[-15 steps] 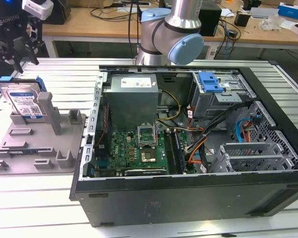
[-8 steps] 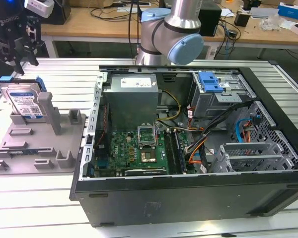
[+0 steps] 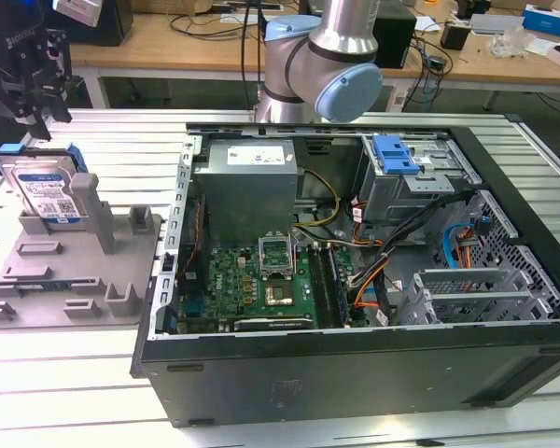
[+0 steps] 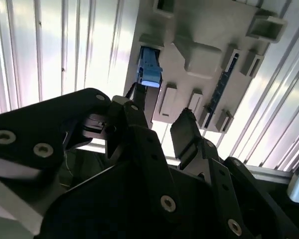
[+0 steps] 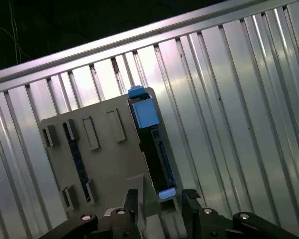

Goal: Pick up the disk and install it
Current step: 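Pick up the disk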

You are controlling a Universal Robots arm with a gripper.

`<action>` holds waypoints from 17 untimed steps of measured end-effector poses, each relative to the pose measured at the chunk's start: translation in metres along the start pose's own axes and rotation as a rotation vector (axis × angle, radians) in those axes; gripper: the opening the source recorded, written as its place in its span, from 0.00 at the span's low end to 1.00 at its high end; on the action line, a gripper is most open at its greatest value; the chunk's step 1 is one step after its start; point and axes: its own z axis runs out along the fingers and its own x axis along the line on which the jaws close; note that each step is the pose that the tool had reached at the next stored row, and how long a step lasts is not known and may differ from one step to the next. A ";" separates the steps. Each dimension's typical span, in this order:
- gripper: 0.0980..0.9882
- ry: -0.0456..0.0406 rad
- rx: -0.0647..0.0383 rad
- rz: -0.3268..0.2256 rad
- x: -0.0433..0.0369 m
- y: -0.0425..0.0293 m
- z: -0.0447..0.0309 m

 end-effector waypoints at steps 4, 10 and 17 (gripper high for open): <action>0.43 -0.0003 0.001 -0.071 -0.0037 0.0010 0.0003; 0.43 0.0058 0.002 -0.110 -0.0063 0.0018 0.0003; 0.43 0.0082 0.003 -0.122 -0.0114 0.0132 0.0004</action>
